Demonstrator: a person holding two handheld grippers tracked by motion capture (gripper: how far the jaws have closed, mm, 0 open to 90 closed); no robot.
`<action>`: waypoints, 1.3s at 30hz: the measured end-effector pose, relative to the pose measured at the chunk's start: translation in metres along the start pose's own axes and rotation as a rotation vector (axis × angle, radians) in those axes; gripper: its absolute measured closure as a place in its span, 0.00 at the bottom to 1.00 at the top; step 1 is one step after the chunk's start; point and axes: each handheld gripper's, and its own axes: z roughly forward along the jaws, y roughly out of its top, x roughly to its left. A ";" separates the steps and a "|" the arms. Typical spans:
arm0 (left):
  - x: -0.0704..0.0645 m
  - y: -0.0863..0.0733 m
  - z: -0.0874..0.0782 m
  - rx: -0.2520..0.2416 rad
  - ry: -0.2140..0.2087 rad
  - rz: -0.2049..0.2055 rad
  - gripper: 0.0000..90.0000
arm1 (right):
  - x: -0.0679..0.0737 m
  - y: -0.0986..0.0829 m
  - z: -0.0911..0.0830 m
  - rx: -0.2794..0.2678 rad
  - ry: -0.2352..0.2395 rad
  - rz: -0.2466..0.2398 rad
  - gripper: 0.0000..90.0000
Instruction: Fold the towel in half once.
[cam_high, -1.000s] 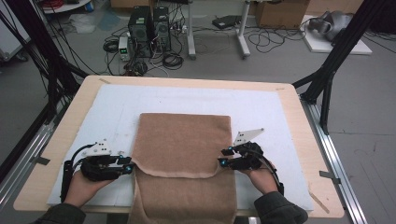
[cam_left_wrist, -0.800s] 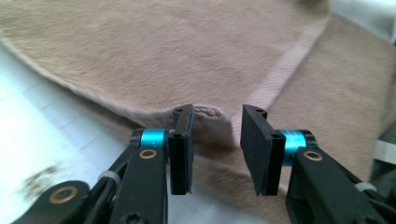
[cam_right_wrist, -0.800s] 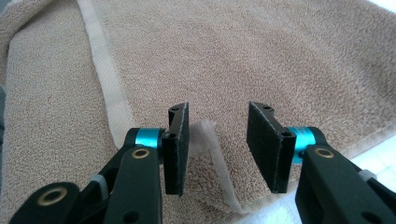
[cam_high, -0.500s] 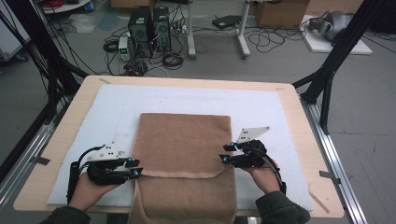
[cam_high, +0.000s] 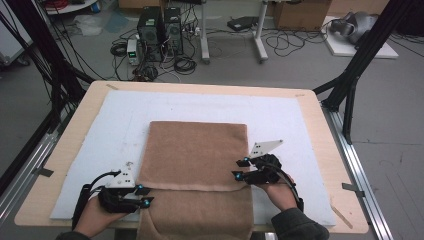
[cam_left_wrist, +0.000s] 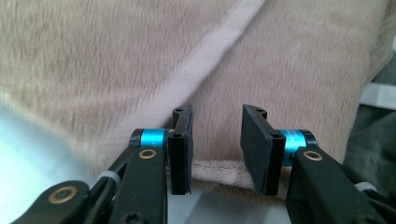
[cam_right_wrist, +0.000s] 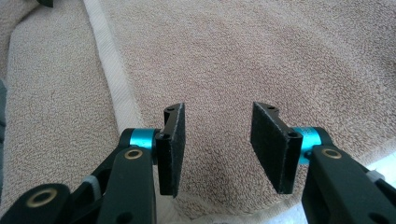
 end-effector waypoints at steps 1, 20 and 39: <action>0.000 -0.003 -0.002 0.002 0.003 -0.005 0.71 | 0.000 0.000 0.000 0.001 -0.002 -0.003 0.61; 0.027 0.024 -0.018 -0.104 0.031 -0.035 0.61 | -0.033 0.006 0.005 0.018 -0.033 0.045 0.60; 0.123 0.048 0.042 -0.065 0.285 -0.248 0.58 | -0.099 0.009 0.035 0.099 -0.172 0.163 0.52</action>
